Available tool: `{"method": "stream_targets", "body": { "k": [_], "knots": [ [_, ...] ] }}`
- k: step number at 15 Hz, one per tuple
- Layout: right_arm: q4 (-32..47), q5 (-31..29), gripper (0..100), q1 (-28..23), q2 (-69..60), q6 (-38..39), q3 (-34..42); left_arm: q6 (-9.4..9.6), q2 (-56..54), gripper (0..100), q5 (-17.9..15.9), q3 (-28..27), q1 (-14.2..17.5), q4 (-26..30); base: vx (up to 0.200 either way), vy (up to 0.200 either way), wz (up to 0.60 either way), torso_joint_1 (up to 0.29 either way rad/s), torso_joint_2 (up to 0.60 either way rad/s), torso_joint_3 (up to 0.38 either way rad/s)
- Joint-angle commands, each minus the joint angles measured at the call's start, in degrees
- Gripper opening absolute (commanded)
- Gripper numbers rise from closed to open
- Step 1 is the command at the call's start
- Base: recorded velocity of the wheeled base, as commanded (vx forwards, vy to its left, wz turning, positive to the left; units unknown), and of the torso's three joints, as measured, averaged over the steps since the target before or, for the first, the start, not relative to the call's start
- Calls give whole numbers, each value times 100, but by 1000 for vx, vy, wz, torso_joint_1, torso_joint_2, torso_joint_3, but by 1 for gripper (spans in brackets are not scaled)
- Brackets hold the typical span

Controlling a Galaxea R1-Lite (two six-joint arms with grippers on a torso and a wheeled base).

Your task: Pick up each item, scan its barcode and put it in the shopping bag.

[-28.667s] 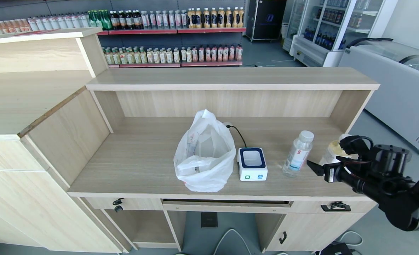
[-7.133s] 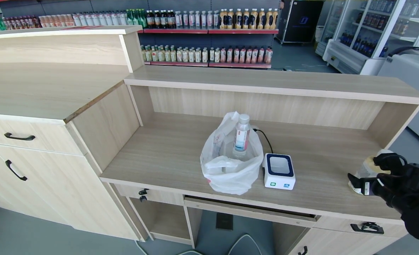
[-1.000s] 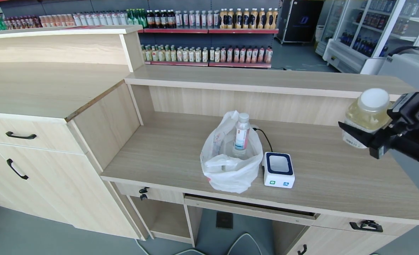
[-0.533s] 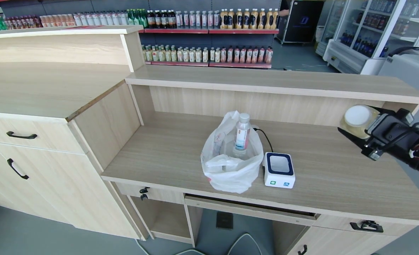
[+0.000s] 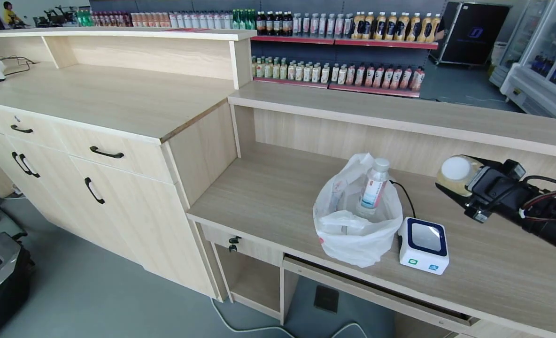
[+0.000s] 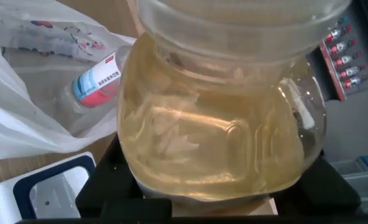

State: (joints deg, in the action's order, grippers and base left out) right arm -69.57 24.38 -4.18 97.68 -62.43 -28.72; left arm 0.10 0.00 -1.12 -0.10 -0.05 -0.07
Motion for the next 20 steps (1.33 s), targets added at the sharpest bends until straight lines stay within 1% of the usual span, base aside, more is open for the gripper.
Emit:
{"method": "stream_targets", "body": {
  "k": [1, 2, 3, 7, 10, 14, 17, 20],
  "knots": [
    [5, 383, 0, -171, 515, -6, 24, -1, 0, 100, -2, 1, 5, -1, 0, 0, 0, 0, 0, 0],
    [-13, 568, 0, -206, 673, -50, 16, -1, 0, 100, -2, 1, 5, -1, 0, 0, 0, 0, 0, 0],
    [-136, 612, 0, -215, 831, -120, 7, -1, 9, 100, -2, 1, 5, -1, 0, 0, 0, 0, 0, 0],
    [-654, 612, 0, -347, 1218, -542, 7, -1, 0, 100, -2, 1, 5, -1, 0, 0, 0, 0, 0, 0],
    [-865, 620, 0, -355, 1429, -560, -11, -1, 9, 100, -2, 1, 5, -1, 0, 0, 0, 0, 0, 0],
    [-1577, 647, 0, -364, 1824, -551, 16, -1, 0, 100, -2, 1, 5, -1, 0, 0, 0, 0, 0, 0],
    [-1639, 919, 0, -364, 2018, -551, 16, -1, 0, 100, -2, 1, 5, -1, 0, 0, 0, 0, 0, 0],
    [-1647, 946, 0, -364, 2150, -551, -11, -1, 0, 100, -2, 1, 5, -1, 0, 0, 0, 0, 0, 0]
  ]
}}
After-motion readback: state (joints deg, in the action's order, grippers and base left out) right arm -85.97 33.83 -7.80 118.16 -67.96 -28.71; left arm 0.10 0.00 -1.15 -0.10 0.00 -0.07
